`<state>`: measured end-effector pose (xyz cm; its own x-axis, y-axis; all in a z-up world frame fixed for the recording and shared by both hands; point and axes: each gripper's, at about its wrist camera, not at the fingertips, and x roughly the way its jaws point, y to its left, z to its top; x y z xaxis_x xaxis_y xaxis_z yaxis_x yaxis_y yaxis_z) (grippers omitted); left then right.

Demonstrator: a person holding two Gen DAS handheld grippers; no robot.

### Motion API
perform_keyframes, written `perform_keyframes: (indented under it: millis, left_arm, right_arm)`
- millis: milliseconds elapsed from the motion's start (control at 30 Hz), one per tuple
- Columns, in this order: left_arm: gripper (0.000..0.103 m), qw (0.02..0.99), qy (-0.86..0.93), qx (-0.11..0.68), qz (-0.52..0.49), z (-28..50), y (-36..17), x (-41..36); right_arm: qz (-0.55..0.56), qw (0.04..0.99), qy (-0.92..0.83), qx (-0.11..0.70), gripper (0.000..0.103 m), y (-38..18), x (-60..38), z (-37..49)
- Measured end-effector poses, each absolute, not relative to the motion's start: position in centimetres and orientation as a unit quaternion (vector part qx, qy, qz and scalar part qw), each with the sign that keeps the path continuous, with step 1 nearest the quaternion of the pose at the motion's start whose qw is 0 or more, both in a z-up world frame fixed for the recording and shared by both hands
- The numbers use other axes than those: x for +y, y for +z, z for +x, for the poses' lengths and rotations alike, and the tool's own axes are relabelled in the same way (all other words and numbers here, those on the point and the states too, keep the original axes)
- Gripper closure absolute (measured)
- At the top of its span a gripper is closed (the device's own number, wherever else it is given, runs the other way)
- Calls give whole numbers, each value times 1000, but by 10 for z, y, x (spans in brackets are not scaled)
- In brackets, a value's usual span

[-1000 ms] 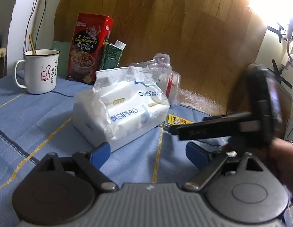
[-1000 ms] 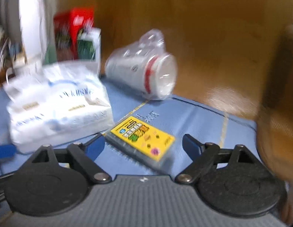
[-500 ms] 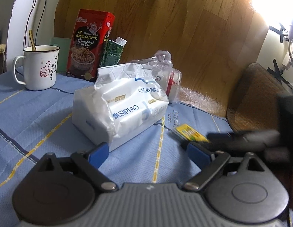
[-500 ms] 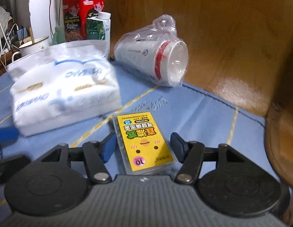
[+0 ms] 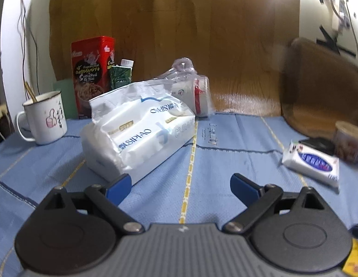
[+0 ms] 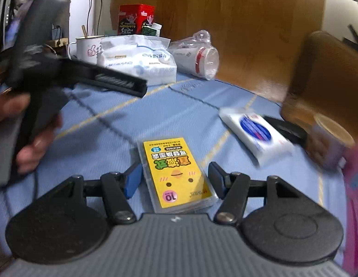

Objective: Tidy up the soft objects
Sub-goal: 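Move the right tool over the yellow card pack and align fingers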

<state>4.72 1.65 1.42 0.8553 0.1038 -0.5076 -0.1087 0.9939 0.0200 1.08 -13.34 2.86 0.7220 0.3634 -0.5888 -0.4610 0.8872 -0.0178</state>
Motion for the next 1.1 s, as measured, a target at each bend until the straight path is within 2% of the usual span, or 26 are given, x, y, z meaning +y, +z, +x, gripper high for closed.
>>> perform_keyframes:
  millis: [400,567,1100]
  left_arm:
    - [7,949,67,304,50,59,5,1]
    - [7,945,72,314,63,63,3,-2]
    - [1,941,65,326,55,69,2,1]
  right_arm:
    - [-32,951,148,269,37,15,-184,-45]
    - [2,951,149,272,29,11,-195,-48]
    - [7,956,149,253,22,8,-198,-57]
